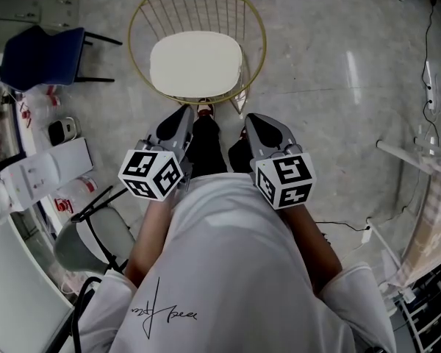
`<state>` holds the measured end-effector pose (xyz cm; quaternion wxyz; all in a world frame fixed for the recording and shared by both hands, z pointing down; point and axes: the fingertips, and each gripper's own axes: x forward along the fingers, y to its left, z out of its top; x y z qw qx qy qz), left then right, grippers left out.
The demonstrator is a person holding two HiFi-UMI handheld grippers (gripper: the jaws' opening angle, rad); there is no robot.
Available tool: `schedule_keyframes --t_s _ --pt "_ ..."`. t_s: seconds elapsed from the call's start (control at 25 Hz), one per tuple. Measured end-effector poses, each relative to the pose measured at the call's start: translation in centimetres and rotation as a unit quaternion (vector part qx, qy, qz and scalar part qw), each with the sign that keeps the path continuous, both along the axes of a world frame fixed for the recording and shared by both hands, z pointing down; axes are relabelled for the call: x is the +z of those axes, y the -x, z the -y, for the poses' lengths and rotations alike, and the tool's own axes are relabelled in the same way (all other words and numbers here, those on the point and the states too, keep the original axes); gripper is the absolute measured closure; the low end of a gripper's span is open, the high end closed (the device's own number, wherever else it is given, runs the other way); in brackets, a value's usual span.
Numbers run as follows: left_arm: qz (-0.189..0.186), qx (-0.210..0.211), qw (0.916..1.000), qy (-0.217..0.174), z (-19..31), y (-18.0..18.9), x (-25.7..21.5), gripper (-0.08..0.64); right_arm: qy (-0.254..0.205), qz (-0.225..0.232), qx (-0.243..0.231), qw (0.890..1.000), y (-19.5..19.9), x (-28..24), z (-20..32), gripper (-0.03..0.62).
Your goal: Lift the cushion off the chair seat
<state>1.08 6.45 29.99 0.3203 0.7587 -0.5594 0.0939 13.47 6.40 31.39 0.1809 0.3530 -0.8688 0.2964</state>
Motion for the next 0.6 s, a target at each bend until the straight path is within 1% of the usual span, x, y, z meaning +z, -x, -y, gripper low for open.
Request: schedule_keyframes --t_s 0.16,0.24,0.44,0.48,0.56,0.6 --pt "-0.006 -0.013 0.9997 -0.019 1.5 1.7 -0.6 0.554 -0.012 -0.008 -0.001 1.0 0.9 -0.4 1.1 0.584" --pt "-0.007 -0.018 0.9995 -0.025 1.9 3.1 -0.7 0.554 -0.013 -0.013 -0.007 1.0 2.2 -0.3 1.3 0.584" --pt "0.005 -0.031 0.9988 -0.038 2.4 9.8 -0.6 0.555 -0.019 -0.029 -0.003 0.999 7.7 -0.5 1.9 0.584" --pt "0.005 -0.029 0.9988 -0.039 2.8 10.2 -0.5 0.557 -0.019 -0.032 0.001 0.999 7.9 -0.4 2.3 0.584" --pt "0.003 -0.02 0.9991 -0.038 3.8 9.9 -0.1 0.555 -0.015 -0.038 0.009 0.999 7.4 -0.1 3.2 0.584" --pt "0.001 -0.013 0.9993 -0.035 4.4 9.6 0.1 0.53 -0.014 -0.04 0.014 0.999 7.2 0.0 3.7 0.584"
